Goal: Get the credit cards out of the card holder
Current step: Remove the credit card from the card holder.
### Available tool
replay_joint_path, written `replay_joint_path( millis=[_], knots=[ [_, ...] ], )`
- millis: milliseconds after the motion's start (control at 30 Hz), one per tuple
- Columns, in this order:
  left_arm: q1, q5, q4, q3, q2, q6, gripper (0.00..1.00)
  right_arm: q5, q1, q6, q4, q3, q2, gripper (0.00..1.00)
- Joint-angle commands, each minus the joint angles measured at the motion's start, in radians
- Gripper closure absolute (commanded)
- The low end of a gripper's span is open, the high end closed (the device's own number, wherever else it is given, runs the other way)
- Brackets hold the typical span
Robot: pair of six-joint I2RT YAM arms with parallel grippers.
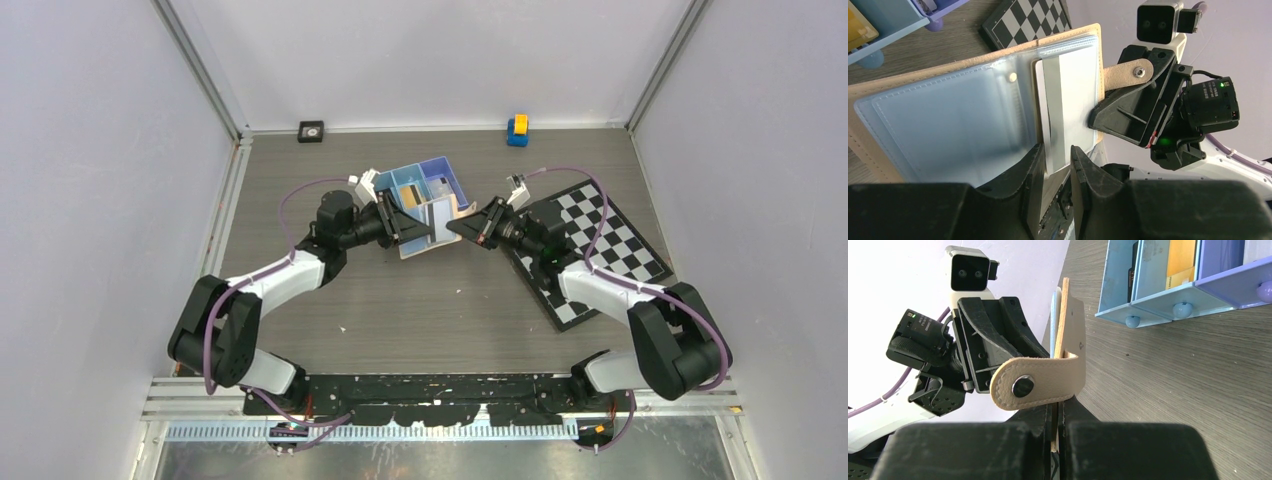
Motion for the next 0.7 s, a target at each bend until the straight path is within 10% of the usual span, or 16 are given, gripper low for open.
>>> replay_joint_path(
  millis=[0, 667],
  knots=[
    [-0.006, 0.056, 0.072, 0.031, 0.013, -0.026, 0.73, -0.058, 0.007, 0.030, 0.117, 0.029, 0.011, 1.00],
    [-0.006, 0.174, 0.379, 0.010, 0.052, -0.198, 0.85, -0.118, -0.027, 0.181, 0.290, 0.021, 0.146, 1.00]
  ],
)
